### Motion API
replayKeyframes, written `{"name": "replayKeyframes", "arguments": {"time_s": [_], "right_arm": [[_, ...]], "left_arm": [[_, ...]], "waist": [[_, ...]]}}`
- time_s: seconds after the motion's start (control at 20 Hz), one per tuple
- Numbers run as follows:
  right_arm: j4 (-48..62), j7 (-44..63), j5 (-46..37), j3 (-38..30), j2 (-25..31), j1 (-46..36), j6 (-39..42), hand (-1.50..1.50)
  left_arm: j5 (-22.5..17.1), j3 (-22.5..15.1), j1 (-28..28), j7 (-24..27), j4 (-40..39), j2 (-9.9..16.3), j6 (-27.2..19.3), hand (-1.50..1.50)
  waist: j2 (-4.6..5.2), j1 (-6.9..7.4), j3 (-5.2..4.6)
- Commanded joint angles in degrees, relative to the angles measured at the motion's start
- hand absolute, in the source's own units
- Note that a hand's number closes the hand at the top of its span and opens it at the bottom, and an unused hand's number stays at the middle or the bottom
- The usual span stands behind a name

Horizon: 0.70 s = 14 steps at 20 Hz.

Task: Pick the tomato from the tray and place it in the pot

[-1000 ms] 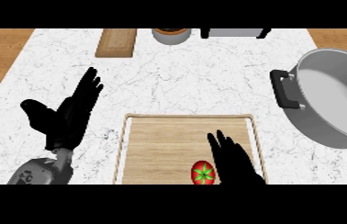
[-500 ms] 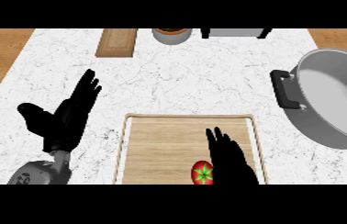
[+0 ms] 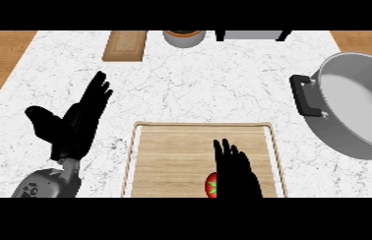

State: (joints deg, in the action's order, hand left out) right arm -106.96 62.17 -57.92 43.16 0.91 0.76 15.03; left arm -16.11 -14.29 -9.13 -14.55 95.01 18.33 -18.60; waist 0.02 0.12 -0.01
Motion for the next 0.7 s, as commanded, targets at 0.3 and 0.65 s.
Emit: {"name": "replayKeyframes", "arguments": {"time_s": [0.3, 0.65], "right_arm": [[6.82, 6.78, 2.69, -2.7, -0.86, -3.03, 2.47, -1.5], [8.69, 2.13, 5.68, -1.5, -0.87, -4.7, -2.27, 1.5]], "left_arm": [[1.04, 1.06, -1.88, -3.02, 0.05, -2.06, 0.82, 0.0], [4.78, 1.5, 2.53, -2.81, 2.93, -3.44, 1.63, 0.0]], "waist": [[0.02, -0.07, 0.01], [-0.05, 0.04, 0.02]]}}
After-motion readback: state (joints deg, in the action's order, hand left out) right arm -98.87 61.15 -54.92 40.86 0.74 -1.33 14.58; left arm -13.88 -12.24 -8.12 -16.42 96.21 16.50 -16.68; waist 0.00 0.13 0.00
